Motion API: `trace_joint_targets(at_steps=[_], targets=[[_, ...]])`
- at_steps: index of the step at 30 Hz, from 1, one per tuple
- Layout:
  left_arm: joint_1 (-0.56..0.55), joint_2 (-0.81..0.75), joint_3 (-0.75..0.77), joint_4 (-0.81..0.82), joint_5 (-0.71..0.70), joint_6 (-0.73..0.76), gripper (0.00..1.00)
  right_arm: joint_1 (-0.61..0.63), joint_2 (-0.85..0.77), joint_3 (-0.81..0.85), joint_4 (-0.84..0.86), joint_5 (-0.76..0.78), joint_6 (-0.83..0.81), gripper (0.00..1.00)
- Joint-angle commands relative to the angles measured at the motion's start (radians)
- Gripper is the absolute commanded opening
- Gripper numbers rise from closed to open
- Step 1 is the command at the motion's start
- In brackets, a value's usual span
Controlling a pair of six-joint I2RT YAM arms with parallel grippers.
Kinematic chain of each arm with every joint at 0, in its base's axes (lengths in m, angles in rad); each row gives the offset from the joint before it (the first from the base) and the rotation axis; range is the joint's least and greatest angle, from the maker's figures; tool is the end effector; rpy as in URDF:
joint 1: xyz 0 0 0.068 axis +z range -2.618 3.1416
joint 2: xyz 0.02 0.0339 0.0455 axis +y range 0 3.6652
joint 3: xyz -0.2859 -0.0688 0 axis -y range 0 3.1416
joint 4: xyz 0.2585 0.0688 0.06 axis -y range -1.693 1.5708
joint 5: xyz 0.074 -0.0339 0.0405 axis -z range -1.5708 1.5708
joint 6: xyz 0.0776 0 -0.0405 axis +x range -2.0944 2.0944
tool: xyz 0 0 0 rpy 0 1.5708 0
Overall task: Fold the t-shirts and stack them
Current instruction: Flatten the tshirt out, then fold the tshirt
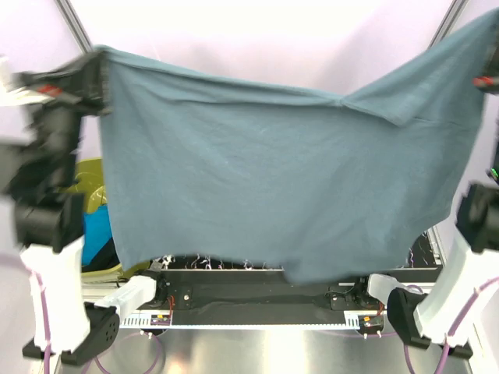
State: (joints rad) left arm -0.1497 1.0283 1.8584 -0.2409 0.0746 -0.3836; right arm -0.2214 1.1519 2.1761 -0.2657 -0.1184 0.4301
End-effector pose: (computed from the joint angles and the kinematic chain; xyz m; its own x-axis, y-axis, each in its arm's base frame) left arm 0.1261 -0.0249 0.6737 0.4309 -0.4424 -0.7865 0.4004 0.8748 -0.2727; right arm 0.0961 -0.0122 0.7306 0.6660 0.2745 -0.6936 -0.1576 0.9606 0.2288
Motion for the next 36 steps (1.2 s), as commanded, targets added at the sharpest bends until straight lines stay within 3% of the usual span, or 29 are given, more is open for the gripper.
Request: trace_joint_targets(at_steps=[1,6,11,16,17,22,26,36], targets=[[-0.002,0.084,-0.122,0.037,-0.056,0.026,0.00,-0.003,0.072,-0.183,0.012,-0.015,-0.016,0.00],[-0.002,0.166,-0.399,0.199,-0.100,0.018,0.00,-0.003,0.127,-0.458,0.152,-0.035,-0.011,0.01],[-0.001,0.424,-0.530,0.359,-0.104,0.028,0.00,-0.003,0.337,-0.599,0.287,-0.076,-0.013,0.01],[0.022,0.862,-0.362,0.391,-0.058,0.035,0.00,-0.001,0.638,-0.500,0.382,-0.139,-0.027,0.00],[0.025,0.921,-0.273,0.381,-0.062,0.035,0.00,0.001,0.751,-0.463,0.372,-0.150,-0.034,0.00],[0.062,1.205,-0.009,0.298,-0.015,0.014,0.00,0.005,1.003,-0.225,0.238,-0.182,-0.054,0.00],[0.067,1.257,0.024,0.282,0.019,-0.004,0.00,0.011,1.022,-0.220,0.154,-0.187,-0.039,0.00],[0.078,1.286,0.005,0.247,0.082,-0.055,0.00,0.016,0.901,-0.400,0.089,-0.204,0.061,0.00]])
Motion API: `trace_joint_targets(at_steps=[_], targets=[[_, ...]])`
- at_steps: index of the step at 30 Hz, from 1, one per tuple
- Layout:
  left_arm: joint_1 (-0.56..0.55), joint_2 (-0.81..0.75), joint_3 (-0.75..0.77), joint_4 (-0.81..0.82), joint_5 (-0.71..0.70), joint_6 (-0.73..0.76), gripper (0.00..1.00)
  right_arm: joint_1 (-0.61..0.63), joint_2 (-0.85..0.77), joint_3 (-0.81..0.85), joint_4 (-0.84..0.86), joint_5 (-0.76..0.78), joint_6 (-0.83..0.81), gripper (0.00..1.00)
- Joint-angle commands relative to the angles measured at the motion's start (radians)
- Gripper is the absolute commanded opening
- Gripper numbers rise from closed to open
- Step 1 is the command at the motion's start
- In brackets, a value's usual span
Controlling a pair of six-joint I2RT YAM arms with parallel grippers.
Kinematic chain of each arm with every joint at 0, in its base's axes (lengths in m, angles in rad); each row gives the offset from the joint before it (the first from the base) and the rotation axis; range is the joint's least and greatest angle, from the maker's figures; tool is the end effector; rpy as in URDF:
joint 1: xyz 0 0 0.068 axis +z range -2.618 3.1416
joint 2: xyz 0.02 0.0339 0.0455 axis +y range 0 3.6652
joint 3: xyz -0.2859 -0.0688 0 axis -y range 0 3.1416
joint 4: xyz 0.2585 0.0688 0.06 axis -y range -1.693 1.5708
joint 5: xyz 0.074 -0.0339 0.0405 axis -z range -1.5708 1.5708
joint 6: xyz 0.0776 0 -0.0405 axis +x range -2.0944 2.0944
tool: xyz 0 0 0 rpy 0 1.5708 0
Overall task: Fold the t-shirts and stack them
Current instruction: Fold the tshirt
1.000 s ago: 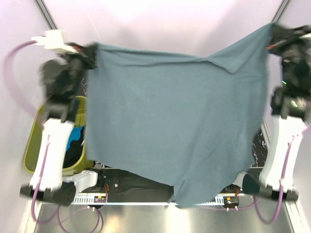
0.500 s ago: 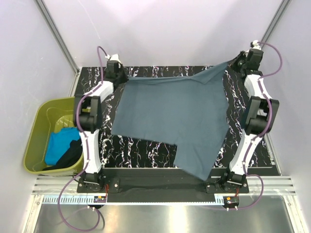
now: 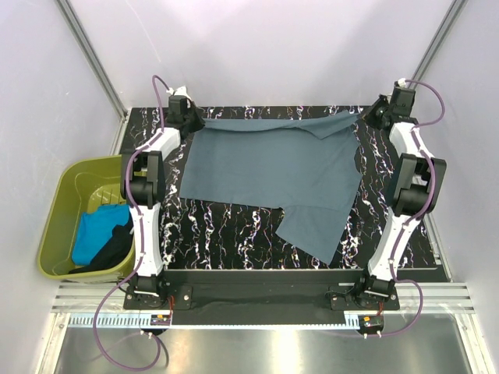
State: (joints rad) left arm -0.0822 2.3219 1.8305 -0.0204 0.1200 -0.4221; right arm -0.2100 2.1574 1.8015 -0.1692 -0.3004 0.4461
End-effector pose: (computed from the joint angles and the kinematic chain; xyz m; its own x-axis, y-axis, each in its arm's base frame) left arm 0.6002 -0.0588 0.1794 -0.5213 -0.3652 -0.7713 -0.0307 0.9113 -0.4107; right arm 0.5619 -0.0963 0.2435 -0.4644 0.5204 -0.7166 0.1653 0.8459 0.5071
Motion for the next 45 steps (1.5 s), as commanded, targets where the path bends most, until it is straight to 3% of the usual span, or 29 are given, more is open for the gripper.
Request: trace_joint_targets(at_steps=[1,16,29,45], targets=[[0.012,-0.004,0.044,0.024,0.036,-0.018,0.00,0.004,-0.123,-0.051,-0.013,-0.020,0.060,0.00],[0.071,0.071,0.141,-0.047,0.107,-0.044,0.01,0.004,-0.214,-0.149,-0.116,0.009,0.223,0.00],[0.071,0.077,0.105,-0.041,0.132,-0.053,0.01,0.006,-0.324,-0.317,-0.112,0.034,0.281,0.00],[0.081,0.031,0.055,-0.072,0.113,-0.109,0.03,0.006,-0.367,-0.360,-0.130,0.012,0.315,0.00]])
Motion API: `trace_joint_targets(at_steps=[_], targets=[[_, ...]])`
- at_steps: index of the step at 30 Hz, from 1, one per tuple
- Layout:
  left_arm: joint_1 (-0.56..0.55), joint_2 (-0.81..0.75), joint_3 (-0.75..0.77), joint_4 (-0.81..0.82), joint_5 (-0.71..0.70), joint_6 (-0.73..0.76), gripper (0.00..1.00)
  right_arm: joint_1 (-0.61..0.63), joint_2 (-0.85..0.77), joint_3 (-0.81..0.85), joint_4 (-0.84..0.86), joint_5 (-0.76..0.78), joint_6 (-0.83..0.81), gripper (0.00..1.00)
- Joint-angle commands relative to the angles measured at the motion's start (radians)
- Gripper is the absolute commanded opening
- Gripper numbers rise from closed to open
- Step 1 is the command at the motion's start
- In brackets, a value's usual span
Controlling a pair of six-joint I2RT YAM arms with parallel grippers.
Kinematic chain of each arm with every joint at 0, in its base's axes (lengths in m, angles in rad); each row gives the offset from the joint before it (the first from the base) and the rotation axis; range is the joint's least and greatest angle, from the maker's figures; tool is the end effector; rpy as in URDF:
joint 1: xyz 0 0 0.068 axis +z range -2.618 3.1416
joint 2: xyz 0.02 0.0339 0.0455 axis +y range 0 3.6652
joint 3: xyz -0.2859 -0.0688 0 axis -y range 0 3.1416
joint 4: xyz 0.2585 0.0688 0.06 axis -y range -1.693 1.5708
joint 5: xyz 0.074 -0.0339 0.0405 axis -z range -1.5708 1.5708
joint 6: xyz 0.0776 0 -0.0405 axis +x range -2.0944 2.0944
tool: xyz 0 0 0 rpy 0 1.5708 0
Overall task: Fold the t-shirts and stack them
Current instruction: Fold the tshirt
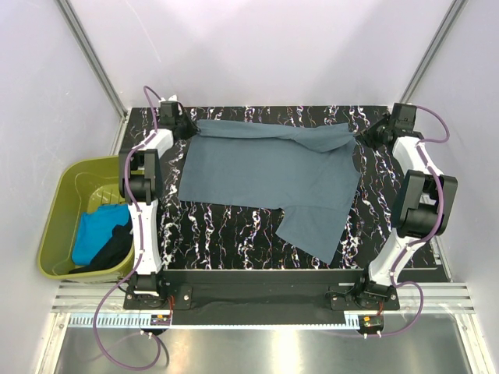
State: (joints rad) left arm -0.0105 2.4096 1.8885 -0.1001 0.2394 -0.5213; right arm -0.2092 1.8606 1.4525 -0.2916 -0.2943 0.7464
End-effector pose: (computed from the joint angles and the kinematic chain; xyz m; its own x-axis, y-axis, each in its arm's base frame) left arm 0.6080 -0.0248 0.1410 -0.6058 -0.4775 -0.6364 -0.1138 0.8437 -0.5246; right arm 0.4705 -0.0769 0.2445 -0.4749 0.7651 -0.4348 0.4143 0.6303 0.6566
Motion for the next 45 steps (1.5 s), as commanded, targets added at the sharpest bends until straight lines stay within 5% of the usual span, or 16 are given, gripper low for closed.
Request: trace_joint_targets(at_steps=[1,11,45], targets=[[0.009,-0.055,-0.005,0.005,-0.006,-0.009,0.03,0.007,-0.075,-0.020,-0.011,0.010,0.013,0.00],[0.037,-0.044,0.006,-0.006,0.005,-0.011,0.03,0.010,-0.084,-0.130,-0.004,0.003,0.028,0.00],[0.037,-0.066,-0.043,-0.039,0.003,-0.063,0.06,-0.006,0.011,-0.098,-0.026,0.009,-0.062,0.02]])
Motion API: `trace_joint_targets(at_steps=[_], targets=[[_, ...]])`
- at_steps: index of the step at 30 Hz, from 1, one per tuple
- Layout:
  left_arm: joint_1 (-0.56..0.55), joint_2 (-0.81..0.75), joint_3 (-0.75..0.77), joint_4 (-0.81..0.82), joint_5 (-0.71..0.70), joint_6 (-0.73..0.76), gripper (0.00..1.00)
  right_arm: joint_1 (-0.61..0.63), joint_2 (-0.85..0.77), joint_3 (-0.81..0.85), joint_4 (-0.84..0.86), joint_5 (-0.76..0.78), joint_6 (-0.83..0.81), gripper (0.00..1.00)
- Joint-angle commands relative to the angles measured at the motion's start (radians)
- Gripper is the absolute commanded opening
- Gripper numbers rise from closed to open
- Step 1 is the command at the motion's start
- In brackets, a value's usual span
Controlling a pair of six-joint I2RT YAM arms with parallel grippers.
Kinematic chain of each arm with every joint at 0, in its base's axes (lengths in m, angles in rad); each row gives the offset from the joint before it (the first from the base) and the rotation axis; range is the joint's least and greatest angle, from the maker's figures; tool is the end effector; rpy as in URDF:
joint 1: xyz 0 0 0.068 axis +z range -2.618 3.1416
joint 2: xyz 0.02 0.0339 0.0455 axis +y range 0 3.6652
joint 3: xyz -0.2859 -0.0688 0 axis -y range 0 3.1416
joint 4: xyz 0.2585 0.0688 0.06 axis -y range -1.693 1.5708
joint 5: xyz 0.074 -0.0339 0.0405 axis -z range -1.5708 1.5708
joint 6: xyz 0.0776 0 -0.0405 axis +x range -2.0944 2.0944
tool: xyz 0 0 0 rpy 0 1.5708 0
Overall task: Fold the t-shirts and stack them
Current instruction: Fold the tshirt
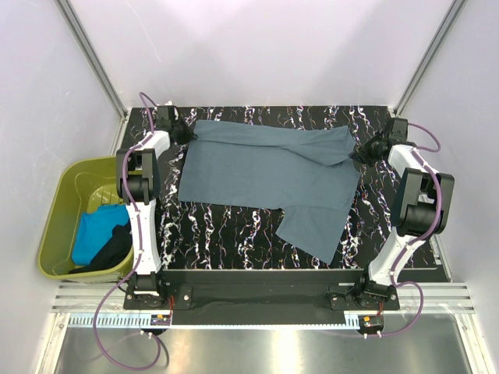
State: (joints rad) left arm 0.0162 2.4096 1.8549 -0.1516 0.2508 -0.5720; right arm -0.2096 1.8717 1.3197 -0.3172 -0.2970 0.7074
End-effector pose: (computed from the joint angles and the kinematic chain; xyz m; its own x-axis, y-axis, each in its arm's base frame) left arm 0.5977 -0.0096 0.1226 -0.6393 -0.5348 -0.5525 -0.2057 0.8113 -0.5472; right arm 0.4468 -0.0718 0.1889 -0.5586 0.7541 -0.3453 0.4963 0.6375 0.5893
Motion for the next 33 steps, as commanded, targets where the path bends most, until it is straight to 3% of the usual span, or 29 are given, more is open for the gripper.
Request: trace_joint_targets(at_steps=[1,24,33], targets=[[0.011,-0.064,-0.010,0.012,-0.007,-0.014,0.06,-0.005,-0.002,0.033,0.000,0.010,-0.023,0.02],[0.011,-0.145,-0.025,-0.011,-0.022,-0.005,0.03,-0.013,-0.072,0.056,-0.037,-0.004,-0.022,0.03],[0.014,-0.164,-0.101,-0.017,-0.036,0.004,0.03,-0.013,-0.109,-0.002,-0.046,0.001,-0.013,0.02]])
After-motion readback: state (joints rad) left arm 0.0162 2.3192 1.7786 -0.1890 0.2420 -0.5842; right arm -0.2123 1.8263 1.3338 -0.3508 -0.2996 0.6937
